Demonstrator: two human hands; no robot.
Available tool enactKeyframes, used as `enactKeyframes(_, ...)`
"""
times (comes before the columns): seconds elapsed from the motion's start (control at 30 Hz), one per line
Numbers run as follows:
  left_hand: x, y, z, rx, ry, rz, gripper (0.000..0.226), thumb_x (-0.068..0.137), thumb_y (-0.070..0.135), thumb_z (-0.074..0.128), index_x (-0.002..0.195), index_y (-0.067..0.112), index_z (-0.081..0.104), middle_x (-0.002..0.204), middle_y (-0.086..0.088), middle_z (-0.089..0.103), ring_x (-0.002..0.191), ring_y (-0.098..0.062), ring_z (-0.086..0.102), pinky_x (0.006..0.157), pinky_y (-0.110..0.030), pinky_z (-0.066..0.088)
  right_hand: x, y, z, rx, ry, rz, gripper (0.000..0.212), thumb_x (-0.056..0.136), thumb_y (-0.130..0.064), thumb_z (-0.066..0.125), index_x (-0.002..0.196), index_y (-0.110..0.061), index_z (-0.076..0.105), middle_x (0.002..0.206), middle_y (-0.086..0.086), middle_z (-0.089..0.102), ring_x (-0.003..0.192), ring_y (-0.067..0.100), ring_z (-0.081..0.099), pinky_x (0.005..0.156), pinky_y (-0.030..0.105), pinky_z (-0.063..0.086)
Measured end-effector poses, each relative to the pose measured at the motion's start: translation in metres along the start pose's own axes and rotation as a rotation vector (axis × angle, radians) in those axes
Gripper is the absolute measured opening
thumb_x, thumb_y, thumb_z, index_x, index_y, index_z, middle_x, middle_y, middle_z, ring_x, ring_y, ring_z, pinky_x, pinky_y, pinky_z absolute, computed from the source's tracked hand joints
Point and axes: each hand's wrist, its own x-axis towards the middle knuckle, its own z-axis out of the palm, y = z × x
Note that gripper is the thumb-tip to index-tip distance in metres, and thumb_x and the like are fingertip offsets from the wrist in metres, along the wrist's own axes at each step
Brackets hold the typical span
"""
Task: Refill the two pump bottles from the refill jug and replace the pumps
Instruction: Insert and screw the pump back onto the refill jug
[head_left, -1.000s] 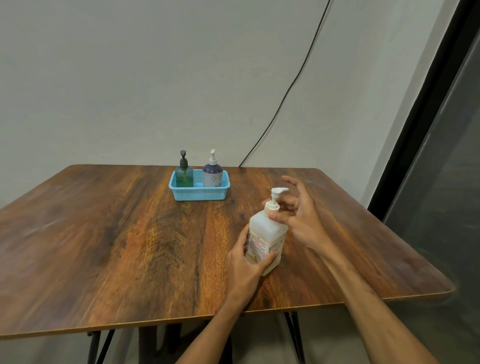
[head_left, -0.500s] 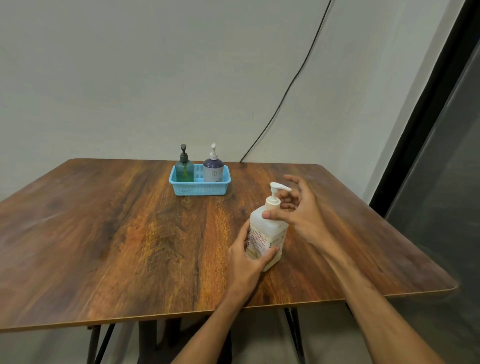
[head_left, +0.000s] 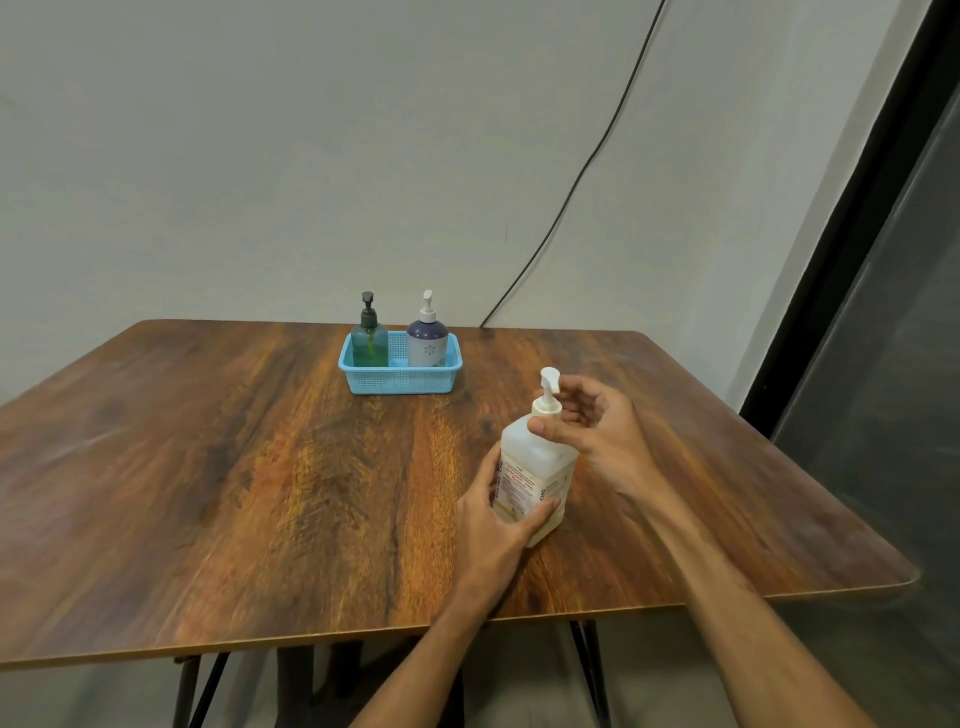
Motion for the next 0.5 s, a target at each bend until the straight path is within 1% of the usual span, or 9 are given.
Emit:
enactKeyframes(0.07,0.000,0.002,-0.001,0.000,0.001,-0.003,0.078,0.073,0.038,0.084,0.138,0.043,0.042,0.126,0.033,0.053,0.120,0.010,0.049,0.097,-0.014,0.047,-0.001,0.001,0.001,-0.019,-0.024,0.004,0.050,0.072,-0.013,0.087,0.119,-0.014,0.069,0.111,0.000,0.075,0.107,0.018,0.069,0.099,0.047,0.053)
enactKeyframes(0.13,0.000,0.002,-0.001,-0.006,-0.005,-0.004,0.076,0.074,0.035,0.085,0.135,0.047,0.041,0.123,0.036,0.054,0.119,0.011,0.050,0.095,-0.012,0.047,0.000,0.002,0.004,-0.047,0.012,-0.017,0.041,0.073,-0.007,0.086,0.111,-0.014,0.072,0.107,0.001,0.075,0.103,0.022,0.070,0.096,0.051,0.054)
enactKeyframes(0.17,0.000,0.002,-0.001,-0.012,-0.008,-0.005,0.076,0.074,0.035,0.085,0.136,0.045,0.042,0.124,0.034,0.055,0.119,0.009,0.052,0.095,-0.014,0.048,0.000,0.002,0.006,-0.057,0.041,-0.032,0.038,0.071,-0.006,0.087,0.106,-0.014,0.073,0.103,0.003,0.075,0.100,0.024,0.070,0.093,0.050,0.055)
enactKeyframes(0.23,0.000,0.001,-0.001,-0.029,-0.013,-0.004,0.078,0.074,0.037,0.085,0.141,0.037,0.045,0.128,0.027,0.057,0.121,0.004,0.053,0.097,-0.022,0.051,0.001,0.001,0.012,-0.088,0.085,-0.063,0.037,0.066,-0.007,0.089,0.098,-0.014,0.071,0.097,0.003,0.074,0.092,0.023,0.069,0.085,0.042,0.058)
enactKeyframes(0.3,0.000,0.001,-0.001,-0.037,-0.014,-0.002,0.081,0.074,0.037,0.085,0.144,0.032,0.044,0.131,0.022,0.058,0.122,0.002,0.053,0.099,-0.027,0.051,0.000,-0.001,0.014,-0.106,0.105,-0.086,0.040,0.064,-0.010,0.091,0.097,-0.012,0.069,0.094,0.002,0.072,0.086,0.015,0.067,0.077,0.031,0.057)
enactKeyframes(0.37,0.000,0.002,-0.001,-0.034,-0.014,-0.007,0.081,0.073,0.038,0.085,0.143,0.033,0.044,0.131,0.022,0.057,0.122,0.002,0.053,0.099,-0.027,0.051,-0.001,-0.003,0.012,-0.087,0.070,-0.077,0.043,0.065,-0.013,0.091,0.102,-0.012,0.069,0.098,0.000,0.073,0.087,0.009,0.067,0.078,0.026,0.056)
enactKeyframes(0.4,0.000,0.003,-0.001,-0.035,-0.013,-0.009,0.080,0.073,0.038,0.085,0.142,0.034,0.044,0.130,0.023,0.058,0.122,0.003,0.053,0.099,-0.025,0.051,-0.002,-0.003,0.010,-0.071,0.036,-0.065,0.043,0.068,-0.013,0.089,0.106,-0.012,0.070,0.101,0.000,0.073,0.092,0.010,0.068,0.082,0.029,0.057)
enactKeyframes(0.43,-0.001,0.003,-0.002,-0.038,-0.012,-0.009,0.079,0.073,0.038,0.085,0.141,0.035,0.045,0.129,0.024,0.058,0.121,0.004,0.053,0.098,-0.022,0.050,-0.002,-0.004,0.007,-0.050,0.003,-0.051,0.042,0.071,-0.011,0.087,0.110,-0.013,0.071,0.105,0.000,0.074,0.098,0.013,0.069,0.089,0.035,0.057)
enactKeyframes(0.5,-0.001,0.004,-0.002,-0.034,-0.010,-0.009,0.078,0.073,0.037,0.085,0.141,0.035,0.045,0.129,0.025,0.057,0.121,0.006,0.052,0.098,-0.019,0.049,-0.003,-0.005,0.004,-0.032,-0.011,-0.031,0.036,0.076,-0.006,0.082,0.110,-0.014,0.073,0.107,0.000,0.076,0.102,0.017,0.070,0.096,0.045,0.055)
